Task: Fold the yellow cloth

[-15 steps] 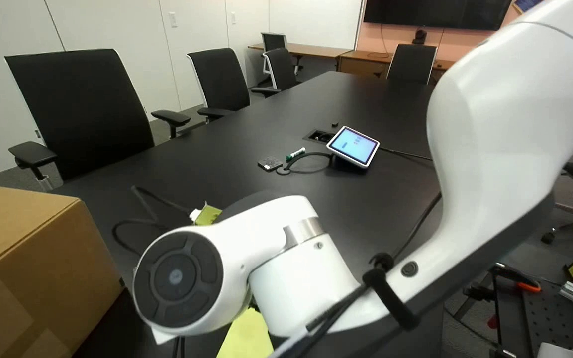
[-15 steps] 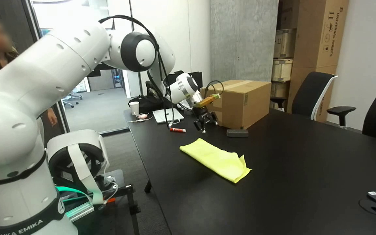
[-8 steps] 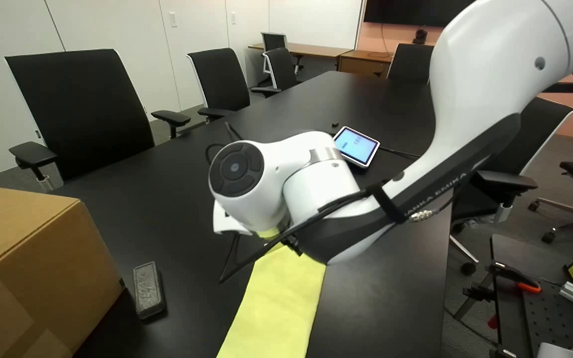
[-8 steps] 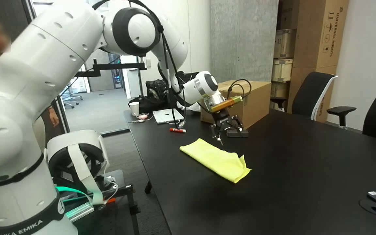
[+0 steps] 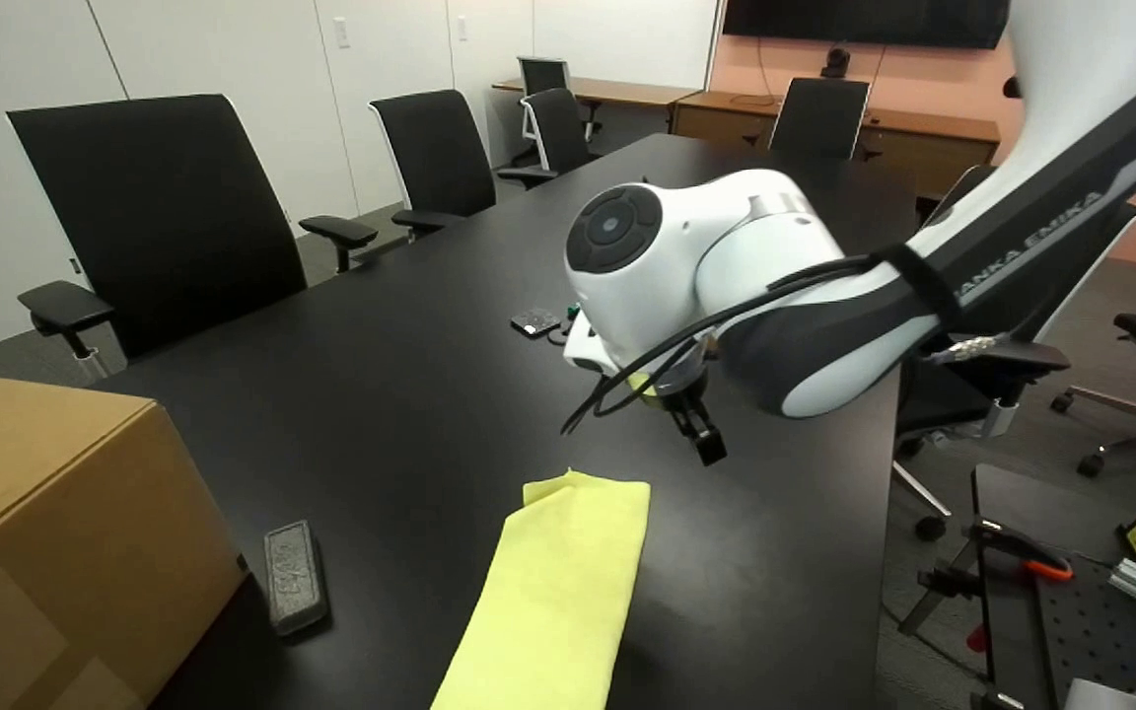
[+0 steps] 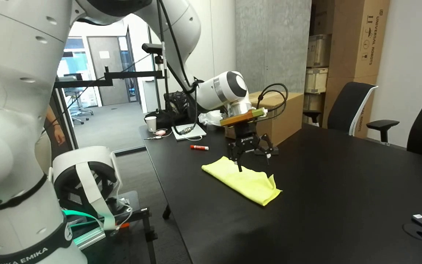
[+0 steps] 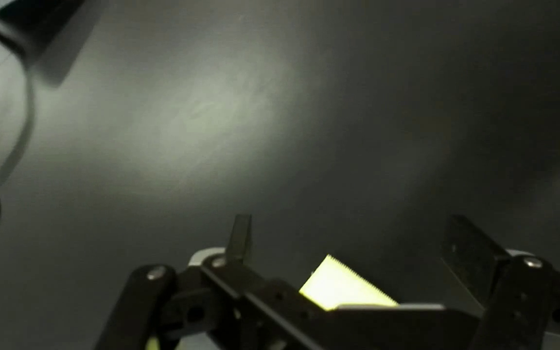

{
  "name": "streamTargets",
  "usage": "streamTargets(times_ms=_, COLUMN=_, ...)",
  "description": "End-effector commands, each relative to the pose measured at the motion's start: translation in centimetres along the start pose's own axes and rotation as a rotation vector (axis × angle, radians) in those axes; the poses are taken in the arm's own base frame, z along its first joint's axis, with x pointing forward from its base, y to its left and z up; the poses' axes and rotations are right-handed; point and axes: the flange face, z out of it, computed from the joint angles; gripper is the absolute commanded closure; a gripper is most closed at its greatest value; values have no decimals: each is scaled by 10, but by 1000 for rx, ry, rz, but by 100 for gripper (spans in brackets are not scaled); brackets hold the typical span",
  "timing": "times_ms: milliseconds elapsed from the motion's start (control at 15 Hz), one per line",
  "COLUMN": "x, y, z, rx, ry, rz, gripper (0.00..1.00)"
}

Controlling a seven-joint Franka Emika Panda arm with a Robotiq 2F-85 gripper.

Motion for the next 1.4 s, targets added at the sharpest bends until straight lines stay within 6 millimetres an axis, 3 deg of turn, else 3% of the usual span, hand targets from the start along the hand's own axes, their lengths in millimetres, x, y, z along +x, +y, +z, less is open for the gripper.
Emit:
streamTargets(times_ms=0, x=-68, y=-34, z=-24, rx=111, ry=-14, rz=173, gripper=0)
streamTargets(times_ms=267, x=-124, y=-65, z=-48, rx=251, ry=8, rz=354, gripper=0)
streamTargets(times_ms=533, x=-165, y=-90, z=-71, rx=354, ry=70, rz=535, gripper=0)
streamTargets(times_ms=1067, x=-204, y=-122, z=-91, rx=496, ry=176, rz=886, gripper=0)
streamTargets(times_ms=1333, x=-210, y=-143, z=-87, rx=413, ry=235, rz=1011, gripper=0)
